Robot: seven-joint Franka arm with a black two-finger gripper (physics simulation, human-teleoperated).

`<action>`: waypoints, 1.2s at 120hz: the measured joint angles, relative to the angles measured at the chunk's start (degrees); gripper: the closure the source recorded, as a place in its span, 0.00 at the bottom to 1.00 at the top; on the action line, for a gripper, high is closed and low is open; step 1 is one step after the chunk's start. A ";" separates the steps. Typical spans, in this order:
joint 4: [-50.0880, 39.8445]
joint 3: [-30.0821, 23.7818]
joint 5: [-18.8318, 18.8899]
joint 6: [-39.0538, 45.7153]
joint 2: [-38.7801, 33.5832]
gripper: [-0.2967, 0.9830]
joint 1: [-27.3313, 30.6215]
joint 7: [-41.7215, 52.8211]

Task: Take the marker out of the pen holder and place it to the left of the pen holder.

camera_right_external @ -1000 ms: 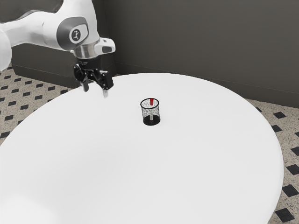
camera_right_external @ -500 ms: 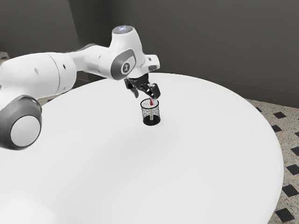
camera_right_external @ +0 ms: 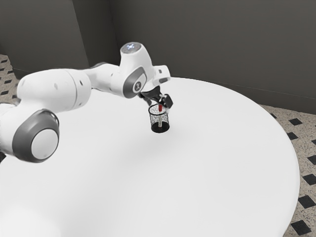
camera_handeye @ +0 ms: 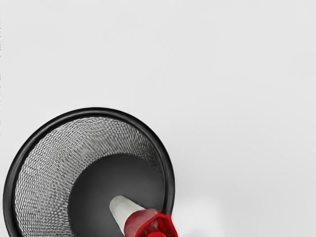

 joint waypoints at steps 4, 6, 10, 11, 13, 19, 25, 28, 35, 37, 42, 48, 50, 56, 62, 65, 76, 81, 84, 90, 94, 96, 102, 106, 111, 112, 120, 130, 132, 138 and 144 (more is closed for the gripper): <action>0.26 0.01 -0.01 0.73 0.29 0.23 0.01 0.07; 0.34 0.01 -0.02 1.07 0.51 0.23 0.03 0.10; 0.44 -0.01 -0.03 1.72 0.85 0.23 0.07 0.16; 0.46 -0.02 -0.03 1.87 0.93 0.23 0.08 0.17; 0.49 -0.02 -0.04 2.15 1.06 0.23 0.08 0.20; 0.54 -0.05 -0.08 3.01 1.62 0.23 0.27 0.27; 0.55 -0.07 -0.10 3.77 1.96 0.23 0.41 0.34; 0.56 -0.07 -0.11 4.09 2.04 0.23 0.46 0.38; 1.03 -0.07 -0.12 4.71 2.33 0.23 0.58 0.47; 1.22 -0.07 -0.13 4.86 2.41 0.23 0.59 0.49; 1.48 -0.07 -0.14 5.18 2.51 0.23 0.62 0.55; 1.51 -0.08 -0.19 5.49 2.53 0.23 0.63 0.60; 1.45 -0.08 -0.24 5.58 2.51 0.25 0.63 0.62; 1.18 -0.05 -0.77 5.80 2.37 0.30 0.63 0.67; 0.95 -0.02 -1.11 5.98 2.19 0.35 0.59 0.73; 0.78 -0.01 -1.23 6.05 2.06 0.37 0.57 0.76; -0.56 0.01 -1.57 6.25 1.45 0.41 0.55 0.86; -1.15 0.01 -1.72 6.32 1.13 0.43 0.55 0.89; -1.36 0.01 -1.78 6.35 1.03 0.43 0.55 0.91; -1.58 0.01 -1.73 6.39 0.87 0.45 0.55 0.95; -1.64 0.04 -1.66 6.41 0.82 0.48 0.55 0.98; -1.66 0.06 -1.63 6.42 0.78 0.50 0.53 0.99; -1.70 0.08 -1.55 6.44 0.62 0.56 0.49 1.04; -1.71 0.09 -1.53 6.45 0.52 0.60 0.47 1.07; -1.71 0.09 -1.51 6.47 0.46 0.65 0.47 1.10; -1.72 0.10 -1.51 6.47 0.45 0.66 0.47 1.11; -1.72 0.10 -1.51 6.48 0.42 0.72 0.47 1.15; -1.72 0.11 -1.31 6.53 0.34 0.78 0.52 1.00; -1.72 0.11 -1.23 6.55 0.33 0.79 0.53 0.92; -1.78 0.12 -0.98 6.59 0.17 0.80 0.56 0.67; -2.80 0.12 -0.81 6.61 -0.73 0.82 0.62 0.44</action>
